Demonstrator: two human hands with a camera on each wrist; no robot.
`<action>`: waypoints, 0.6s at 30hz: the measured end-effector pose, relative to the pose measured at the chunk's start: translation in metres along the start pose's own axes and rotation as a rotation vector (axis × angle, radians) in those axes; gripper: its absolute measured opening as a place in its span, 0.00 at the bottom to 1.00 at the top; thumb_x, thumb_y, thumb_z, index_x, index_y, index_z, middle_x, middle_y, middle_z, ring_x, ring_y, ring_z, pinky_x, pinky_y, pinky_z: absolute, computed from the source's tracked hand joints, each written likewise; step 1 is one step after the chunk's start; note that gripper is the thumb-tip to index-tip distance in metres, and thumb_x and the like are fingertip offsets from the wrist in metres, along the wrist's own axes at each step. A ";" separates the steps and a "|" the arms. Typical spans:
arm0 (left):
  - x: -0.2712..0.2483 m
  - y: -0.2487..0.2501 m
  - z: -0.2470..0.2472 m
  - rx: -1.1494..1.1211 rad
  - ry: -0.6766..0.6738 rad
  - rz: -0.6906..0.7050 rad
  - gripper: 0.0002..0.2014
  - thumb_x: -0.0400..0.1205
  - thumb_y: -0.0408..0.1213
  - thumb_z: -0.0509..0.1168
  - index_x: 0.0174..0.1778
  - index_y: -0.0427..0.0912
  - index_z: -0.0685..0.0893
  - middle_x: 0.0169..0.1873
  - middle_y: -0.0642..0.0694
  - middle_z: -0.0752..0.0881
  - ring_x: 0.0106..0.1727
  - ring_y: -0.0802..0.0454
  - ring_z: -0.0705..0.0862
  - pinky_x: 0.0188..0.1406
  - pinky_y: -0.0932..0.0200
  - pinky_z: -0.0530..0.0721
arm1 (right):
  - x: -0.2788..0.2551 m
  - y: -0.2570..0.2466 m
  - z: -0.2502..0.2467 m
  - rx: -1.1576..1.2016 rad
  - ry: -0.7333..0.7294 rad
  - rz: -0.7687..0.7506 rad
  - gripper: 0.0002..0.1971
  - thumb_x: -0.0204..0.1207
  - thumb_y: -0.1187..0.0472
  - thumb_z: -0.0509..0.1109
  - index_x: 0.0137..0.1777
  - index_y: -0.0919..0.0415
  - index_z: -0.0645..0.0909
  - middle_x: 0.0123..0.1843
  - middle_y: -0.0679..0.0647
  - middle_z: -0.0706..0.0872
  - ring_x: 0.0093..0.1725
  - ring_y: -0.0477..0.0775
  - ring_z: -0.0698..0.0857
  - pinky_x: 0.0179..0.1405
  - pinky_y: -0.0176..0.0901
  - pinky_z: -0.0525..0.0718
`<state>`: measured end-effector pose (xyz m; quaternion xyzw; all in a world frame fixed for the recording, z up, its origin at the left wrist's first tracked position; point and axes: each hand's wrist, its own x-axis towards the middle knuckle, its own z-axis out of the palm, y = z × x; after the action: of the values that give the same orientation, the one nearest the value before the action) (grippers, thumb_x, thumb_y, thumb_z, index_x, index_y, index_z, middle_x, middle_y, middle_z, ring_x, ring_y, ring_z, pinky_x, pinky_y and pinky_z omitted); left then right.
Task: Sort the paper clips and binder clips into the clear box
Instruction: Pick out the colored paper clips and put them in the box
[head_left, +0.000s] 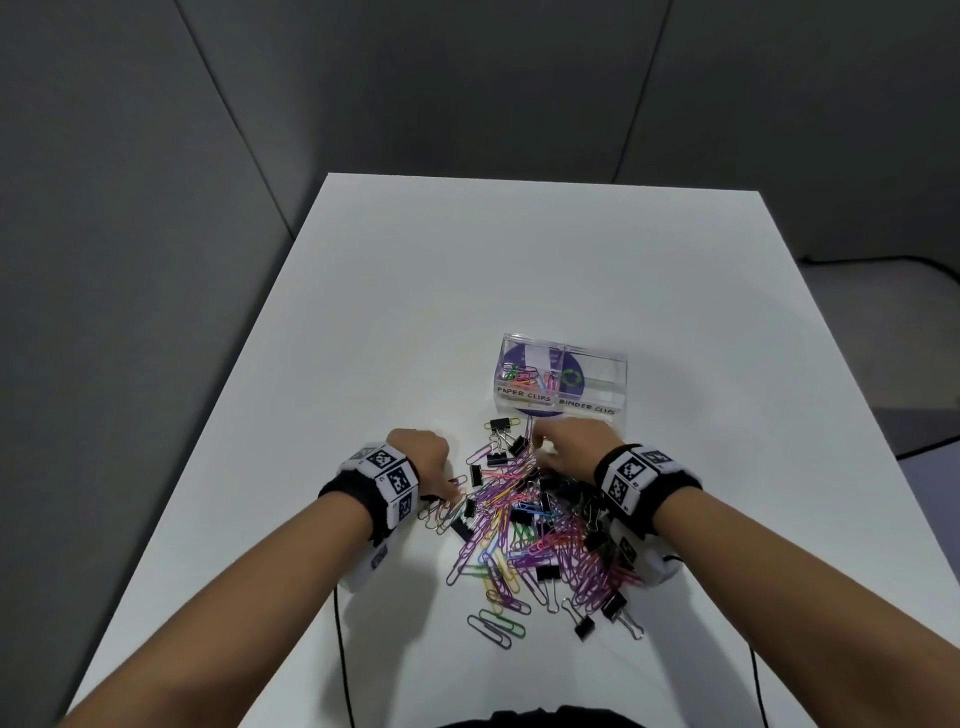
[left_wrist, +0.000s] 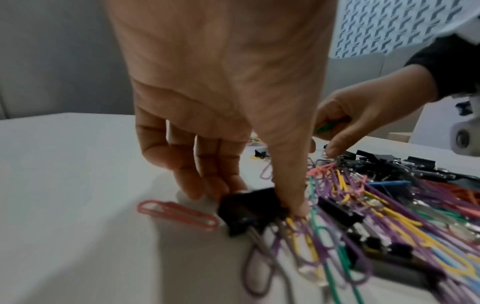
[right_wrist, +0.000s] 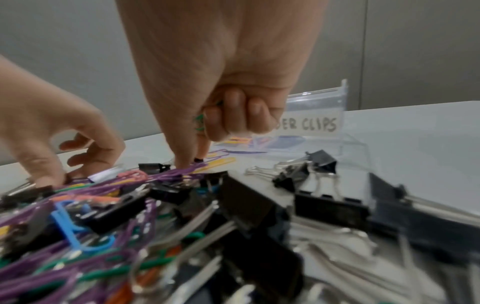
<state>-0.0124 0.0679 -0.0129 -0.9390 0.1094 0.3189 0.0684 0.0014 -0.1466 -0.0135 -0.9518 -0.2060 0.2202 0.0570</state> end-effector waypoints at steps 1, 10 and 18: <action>0.000 0.003 0.001 -0.027 -0.002 0.009 0.22 0.74 0.57 0.68 0.28 0.41 0.75 0.29 0.48 0.78 0.39 0.46 0.79 0.40 0.56 0.78 | 0.002 -0.005 0.001 -0.013 -0.027 -0.035 0.14 0.80 0.50 0.62 0.61 0.54 0.76 0.59 0.55 0.86 0.57 0.57 0.84 0.48 0.46 0.79; 0.010 0.011 0.006 -0.356 0.026 0.091 0.10 0.81 0.38 0.65 0.53 0.36 0.85 0.56 0.41 0.87 0.58 0.44 0.84 0.54 0.55 0.79 | 0.004 -0.008 0.005 -0.066 -0.119 0.016 0.12 0.82 0.56 0.59 0.60 0.60 0.77 0.58 0.57 0.86 0.58 0.58 0.84 0.51 0.47 0.80; 0.014 0.010 -0.003 -0.388 0.130 0.130 0.11 0.83 0.35 0.61 0.58 0.38 0.82 0.60 0.40 0.84 0.61 0.42 0.82 0.58 0.53 0.78 | -0.008 0.008 -0.004 0.006 -0.088 0.070 0.08 0.81 0.58 0.59 0.55 0.61 0.76 0.54 0.57 0.85 0.53 0.59 0.83 0.46 0.45 0.77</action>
<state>-0.0023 0.0554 -0.0198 -0.9441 0.1107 0.2764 -0.1415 -0.0002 -0.1574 -0.0088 -0.9476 -0.1742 0.2642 0.0428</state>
